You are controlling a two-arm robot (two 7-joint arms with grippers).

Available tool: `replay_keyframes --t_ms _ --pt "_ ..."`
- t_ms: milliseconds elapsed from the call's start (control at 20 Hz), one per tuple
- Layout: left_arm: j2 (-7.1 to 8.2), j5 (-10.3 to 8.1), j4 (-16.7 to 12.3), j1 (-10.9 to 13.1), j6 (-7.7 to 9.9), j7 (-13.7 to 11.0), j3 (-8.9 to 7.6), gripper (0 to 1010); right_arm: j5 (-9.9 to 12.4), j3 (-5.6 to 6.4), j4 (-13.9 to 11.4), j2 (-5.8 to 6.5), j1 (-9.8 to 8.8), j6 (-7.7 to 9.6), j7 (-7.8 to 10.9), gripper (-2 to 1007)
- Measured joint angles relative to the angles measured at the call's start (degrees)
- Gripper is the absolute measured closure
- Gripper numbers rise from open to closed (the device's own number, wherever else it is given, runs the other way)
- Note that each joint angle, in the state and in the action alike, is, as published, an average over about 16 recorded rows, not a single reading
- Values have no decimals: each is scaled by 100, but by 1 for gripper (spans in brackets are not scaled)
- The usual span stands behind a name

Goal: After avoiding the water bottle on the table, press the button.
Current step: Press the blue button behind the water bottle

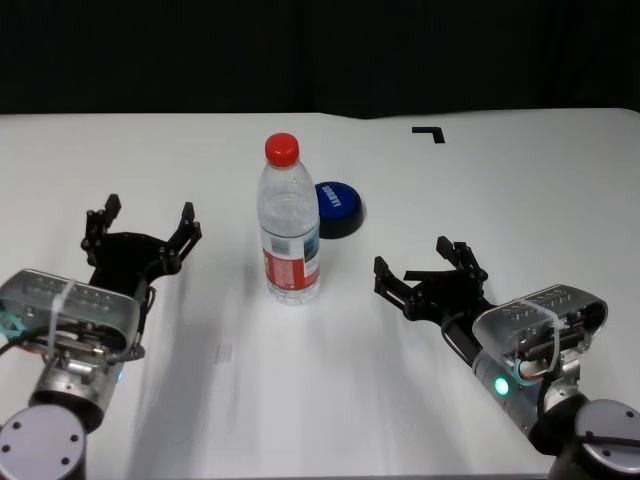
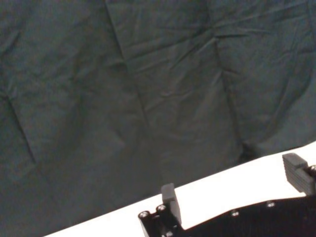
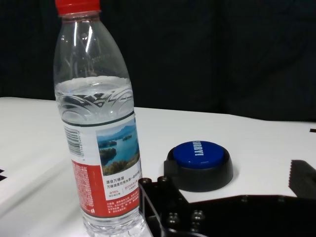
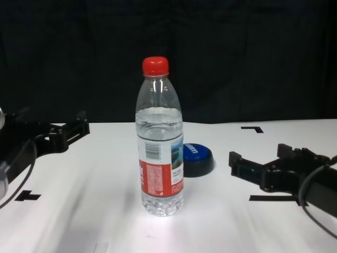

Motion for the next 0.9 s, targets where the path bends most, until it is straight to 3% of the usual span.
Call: replay_keyframes --t_ms 900 --pt "-83 73 -2 2 25 76 -14 7 0 0 0 0 0 0 0 2"
